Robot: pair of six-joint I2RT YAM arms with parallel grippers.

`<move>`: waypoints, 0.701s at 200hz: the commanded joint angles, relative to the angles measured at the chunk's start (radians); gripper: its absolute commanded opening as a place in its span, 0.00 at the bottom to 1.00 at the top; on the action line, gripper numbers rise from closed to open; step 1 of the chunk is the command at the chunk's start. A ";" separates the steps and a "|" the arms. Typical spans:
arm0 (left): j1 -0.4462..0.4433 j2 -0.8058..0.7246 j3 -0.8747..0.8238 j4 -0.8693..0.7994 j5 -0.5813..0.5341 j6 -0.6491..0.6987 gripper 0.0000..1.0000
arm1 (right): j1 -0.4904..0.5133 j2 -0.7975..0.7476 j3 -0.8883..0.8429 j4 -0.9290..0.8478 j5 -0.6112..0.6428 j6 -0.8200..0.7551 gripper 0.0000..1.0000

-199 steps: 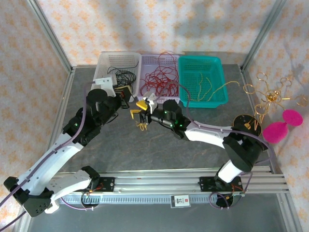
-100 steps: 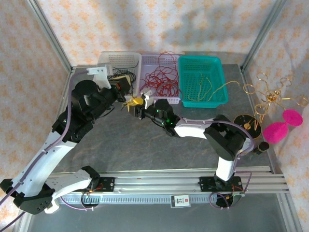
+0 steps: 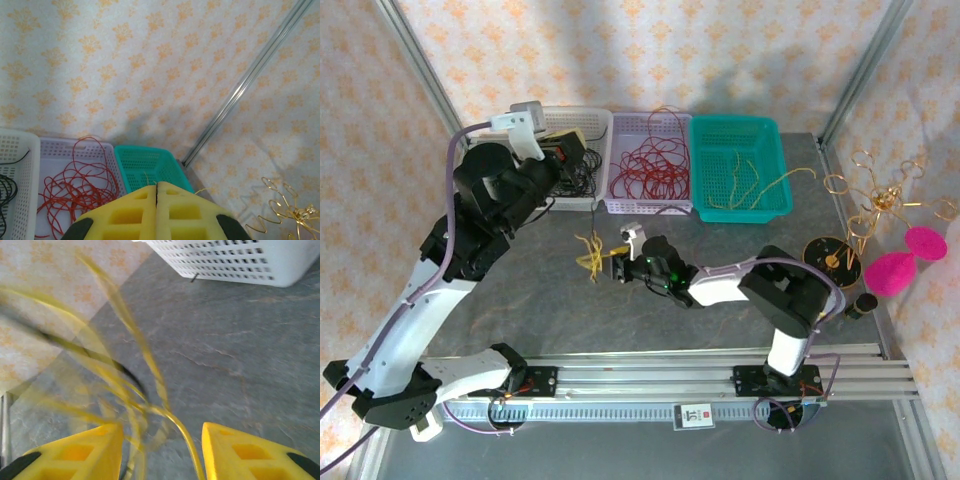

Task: Untangle the cables

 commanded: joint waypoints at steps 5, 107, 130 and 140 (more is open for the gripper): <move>-0.007 -0.001 0.024 -0.019 -0.008 0.026 0.00 | -0.001 -0.120 -0.013 -0.121 0.053 -0.074 0.50; -0.007 -0.083 -0.402 -0.007 -0.004 -0.062 0.05 | -0.013 -0.332 -0.070 -0.362 0.165 -0.168 0.53; -0.007 -0.104 -0.559 0.057 0.029 -0.106 0.06 | -0.028 -0.356 -0.089 -0.403 0.175 -0.115 0.52; -0.006 -0.103 -0.604 0.081 0.048 -0.131 0.06 | -0.043 -0.361 -0.083 -0.453 0.173 -0.084 0.51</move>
